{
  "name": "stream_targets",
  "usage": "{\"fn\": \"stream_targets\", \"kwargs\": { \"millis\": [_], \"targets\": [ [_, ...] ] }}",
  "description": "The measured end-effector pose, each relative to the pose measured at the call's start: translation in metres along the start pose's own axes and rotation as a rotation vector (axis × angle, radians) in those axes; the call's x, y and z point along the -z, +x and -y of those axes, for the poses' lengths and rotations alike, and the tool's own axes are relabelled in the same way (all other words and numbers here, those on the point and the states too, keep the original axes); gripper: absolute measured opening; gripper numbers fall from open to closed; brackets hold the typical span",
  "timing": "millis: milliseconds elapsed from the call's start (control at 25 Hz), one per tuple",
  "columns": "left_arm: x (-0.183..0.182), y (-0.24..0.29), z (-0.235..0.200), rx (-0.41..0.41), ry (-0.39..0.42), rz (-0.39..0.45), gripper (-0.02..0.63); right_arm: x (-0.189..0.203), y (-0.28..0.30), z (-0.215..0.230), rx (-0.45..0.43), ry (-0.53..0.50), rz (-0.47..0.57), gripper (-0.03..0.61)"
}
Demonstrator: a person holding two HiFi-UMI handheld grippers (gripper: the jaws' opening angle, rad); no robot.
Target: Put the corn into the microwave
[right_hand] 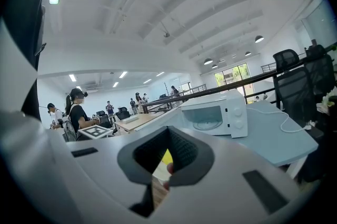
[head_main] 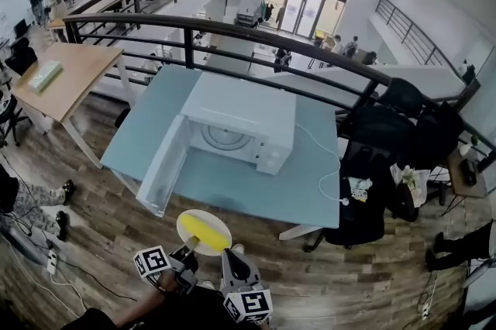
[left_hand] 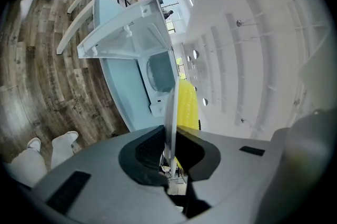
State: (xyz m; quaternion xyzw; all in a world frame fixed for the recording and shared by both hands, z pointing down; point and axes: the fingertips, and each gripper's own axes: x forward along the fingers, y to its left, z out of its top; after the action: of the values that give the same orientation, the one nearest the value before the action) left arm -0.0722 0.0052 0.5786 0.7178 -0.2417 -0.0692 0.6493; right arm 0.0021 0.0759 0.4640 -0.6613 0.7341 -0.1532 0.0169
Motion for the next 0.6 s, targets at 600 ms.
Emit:
{"fn": "stream_targets", "kwargs": {
  "millis": [600],
  "targets": [
    [-0.035, 0.067, 0.020, -0.034, -0.004, 0.053, 0.029, -0.035, 0.055, 0.063, -0.037, 0.018, -0.014, 0.009]
  ]
}}
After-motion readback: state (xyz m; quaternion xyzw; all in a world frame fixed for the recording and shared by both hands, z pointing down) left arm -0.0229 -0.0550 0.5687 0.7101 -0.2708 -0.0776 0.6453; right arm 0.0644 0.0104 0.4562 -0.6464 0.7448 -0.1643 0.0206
